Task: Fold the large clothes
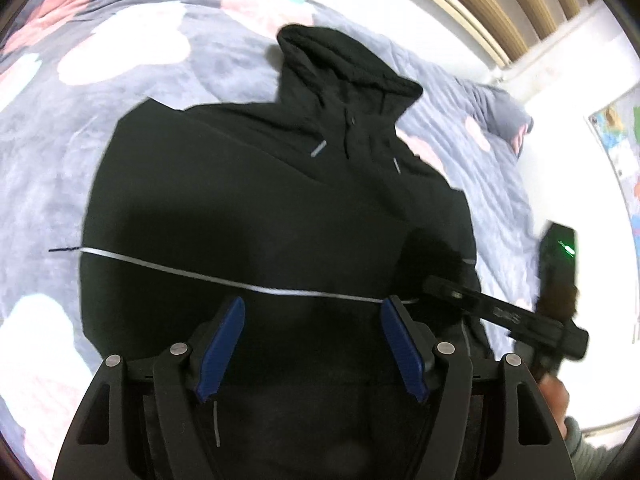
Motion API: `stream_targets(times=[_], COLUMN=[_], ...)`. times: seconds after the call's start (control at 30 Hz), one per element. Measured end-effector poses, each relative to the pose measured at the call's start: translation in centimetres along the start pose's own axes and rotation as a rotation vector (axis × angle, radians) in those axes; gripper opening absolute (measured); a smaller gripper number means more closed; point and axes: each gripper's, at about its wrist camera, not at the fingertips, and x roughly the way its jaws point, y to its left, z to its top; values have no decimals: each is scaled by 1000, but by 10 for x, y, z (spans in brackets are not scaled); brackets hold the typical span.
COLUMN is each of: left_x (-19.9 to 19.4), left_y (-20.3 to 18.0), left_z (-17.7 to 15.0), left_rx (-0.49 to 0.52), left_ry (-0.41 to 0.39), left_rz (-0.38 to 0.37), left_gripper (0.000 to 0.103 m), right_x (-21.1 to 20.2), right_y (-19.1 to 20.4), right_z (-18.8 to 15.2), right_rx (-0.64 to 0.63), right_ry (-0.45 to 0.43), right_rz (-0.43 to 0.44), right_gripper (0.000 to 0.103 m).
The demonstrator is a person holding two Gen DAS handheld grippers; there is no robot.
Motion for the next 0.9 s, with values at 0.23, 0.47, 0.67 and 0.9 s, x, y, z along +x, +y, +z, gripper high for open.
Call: stream_targets(times=[0.23, 0.47, 0.67, 0.9], left_x=[-10, 85, 145, 139], left_y=[-8, -12, -1, -15], left_z=[20, 48, 43, 40], left_rx=[43, 116, 165, 215], left_ry=[-75, 56, 115, 105], left_rz=[17, 139, 267, 311], left_gripper=[72, 72, 79, 85], right_x=[-86, -30, 38, 25], right_y=[-36, -98, -127, -111], right_z=[33, 40, 25, 32], right_rx=[20, 44, 33, -32], right_ry=[-220, -108, -10, 14], right_rz=[-153, -330, -416, -496], right_gripper=[33, 33, 42, 49])
